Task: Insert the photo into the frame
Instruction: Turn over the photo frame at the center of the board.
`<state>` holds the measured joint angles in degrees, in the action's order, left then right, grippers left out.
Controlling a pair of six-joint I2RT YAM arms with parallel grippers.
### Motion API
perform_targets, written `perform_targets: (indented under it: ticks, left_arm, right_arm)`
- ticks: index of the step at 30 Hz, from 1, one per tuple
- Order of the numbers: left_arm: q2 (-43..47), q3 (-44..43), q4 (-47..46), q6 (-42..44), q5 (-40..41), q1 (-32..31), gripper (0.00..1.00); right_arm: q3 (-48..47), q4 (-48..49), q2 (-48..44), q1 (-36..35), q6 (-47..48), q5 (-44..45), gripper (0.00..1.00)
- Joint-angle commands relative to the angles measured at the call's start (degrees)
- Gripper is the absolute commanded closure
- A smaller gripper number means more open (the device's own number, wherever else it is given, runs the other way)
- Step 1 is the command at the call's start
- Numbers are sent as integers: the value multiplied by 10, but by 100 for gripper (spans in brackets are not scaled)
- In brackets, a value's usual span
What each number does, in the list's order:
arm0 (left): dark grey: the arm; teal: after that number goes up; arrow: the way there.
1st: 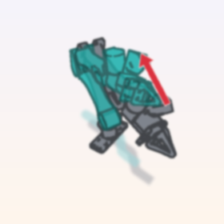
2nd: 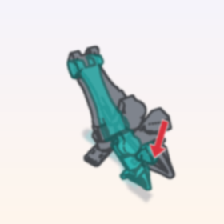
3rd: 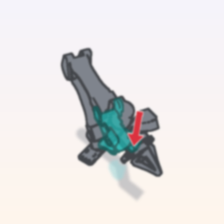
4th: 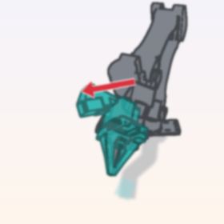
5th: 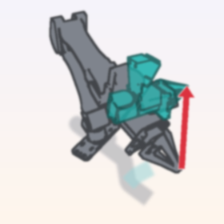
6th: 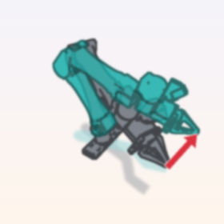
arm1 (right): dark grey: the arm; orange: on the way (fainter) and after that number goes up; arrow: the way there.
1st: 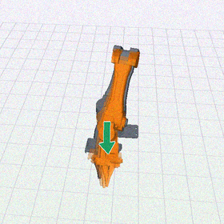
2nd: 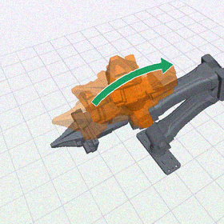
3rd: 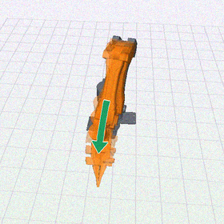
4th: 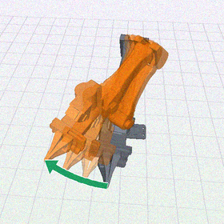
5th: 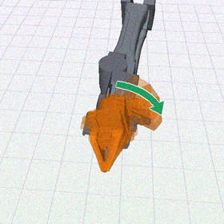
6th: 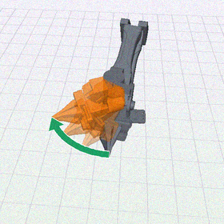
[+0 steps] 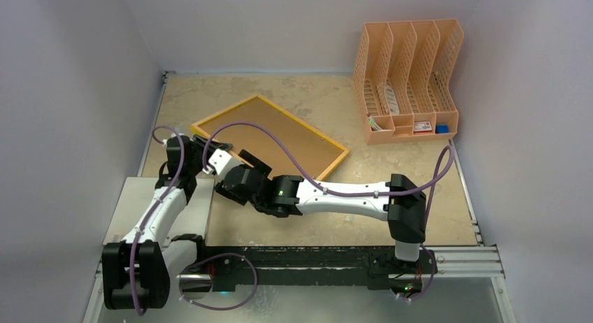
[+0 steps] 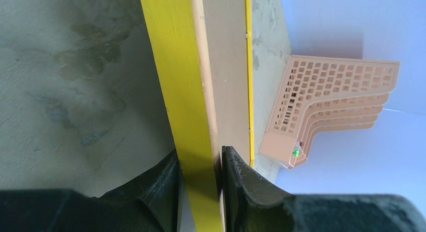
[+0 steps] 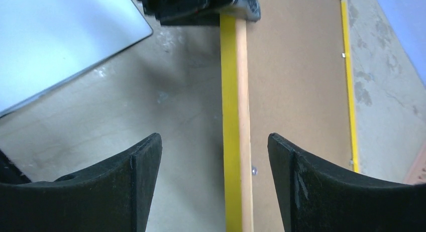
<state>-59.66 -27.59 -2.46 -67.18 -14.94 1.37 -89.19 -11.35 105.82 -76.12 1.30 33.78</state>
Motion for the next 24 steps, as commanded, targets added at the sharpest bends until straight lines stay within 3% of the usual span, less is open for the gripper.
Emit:
perform_targets:
  ticks: [1, 8, 17, 24]
  left_arm:
    - [8, -71, 7, 33, -32, 1, 98]
    - [0, -107, 45, 40, -45, 1, 98]
    - [4, -119, 70, 40, -49, 2, 97]
    - [10, -119, 72, 31, -53, 1, 95]
  right_arm:
    - [17, 3, -24, -11, 48, 52, 21]
    - [13, -55, 1, -20, 84, 61, 22]
    - [-36, -112, 56, -20, 71, 134, 33]
    - [-50, -111, 77, -20, 72, 210, 57]
